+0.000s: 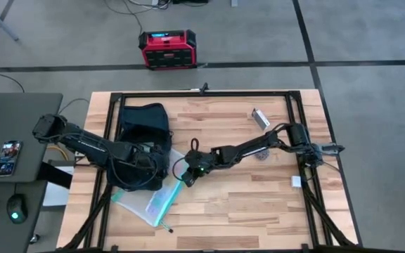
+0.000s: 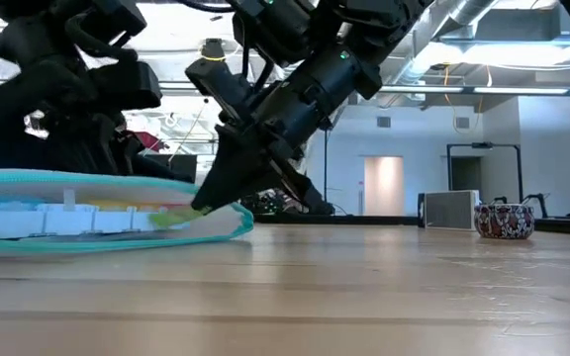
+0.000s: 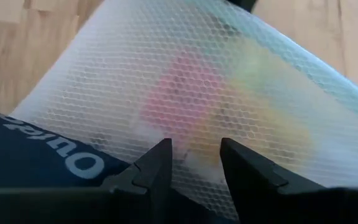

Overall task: Unpack backpack
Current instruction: Put the pill organizer cover into the zip bag

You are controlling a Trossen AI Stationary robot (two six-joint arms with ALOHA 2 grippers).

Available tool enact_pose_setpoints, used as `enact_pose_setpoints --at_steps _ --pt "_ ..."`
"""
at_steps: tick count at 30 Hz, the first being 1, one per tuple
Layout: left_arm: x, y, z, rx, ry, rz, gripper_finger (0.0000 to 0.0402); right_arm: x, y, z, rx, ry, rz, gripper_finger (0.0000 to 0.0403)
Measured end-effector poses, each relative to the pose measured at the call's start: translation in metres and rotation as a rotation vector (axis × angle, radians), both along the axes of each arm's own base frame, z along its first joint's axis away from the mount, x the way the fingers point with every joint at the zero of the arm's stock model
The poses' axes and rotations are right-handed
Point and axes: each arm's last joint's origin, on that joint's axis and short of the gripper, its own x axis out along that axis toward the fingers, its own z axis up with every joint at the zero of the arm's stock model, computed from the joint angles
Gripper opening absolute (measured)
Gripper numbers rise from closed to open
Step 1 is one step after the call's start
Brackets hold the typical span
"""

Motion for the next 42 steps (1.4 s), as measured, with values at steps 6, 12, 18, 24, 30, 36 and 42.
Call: enact_pose_setpoints --at_steps 6,12,18,24,30,36,42 --pt "0.003 0.001 0.027 0.068 0.108 0.041 0.0125 0.006 -0.011 0.004 -0.026 -0.077 -0.056 0.0000" --pt "0.006 0.001 0.040 0.097 0.117 0.052 0.0125 0.011 -0.010 -0.011 -0.022 -0.089 -0.071 0.0010" --pt "0.006 0.001 0.040 0.098 0.120 0.048 0.0125 0.017 -0.013 -0.018 0.001 -0.144 -0.096 0.0084" --pt "0.005 0.001 0.040 0.100 0.126 0.047 0.0125 0.007 -0.026 -0.015 -0.074 -0.016 -0.025 0.0177" --pt "0.005 0.001 0.040 0.120 0.129 0.016 0.0125 -0.026 -0.037 0.031 -0.093 0.150 0.206 0.0231" --pt "0.005 0.001 0.040 0.142 0.132 -0.039 0.0125 -0.100 -0.044 0.089 -0.242 0.547 0.147 0.0230" --pt "0.009 0.001 0.042 0.155 0.087 -0.067 0.0125 -0.165 -0.046 0.134 -0.334 0.797 0.008 0.0227"
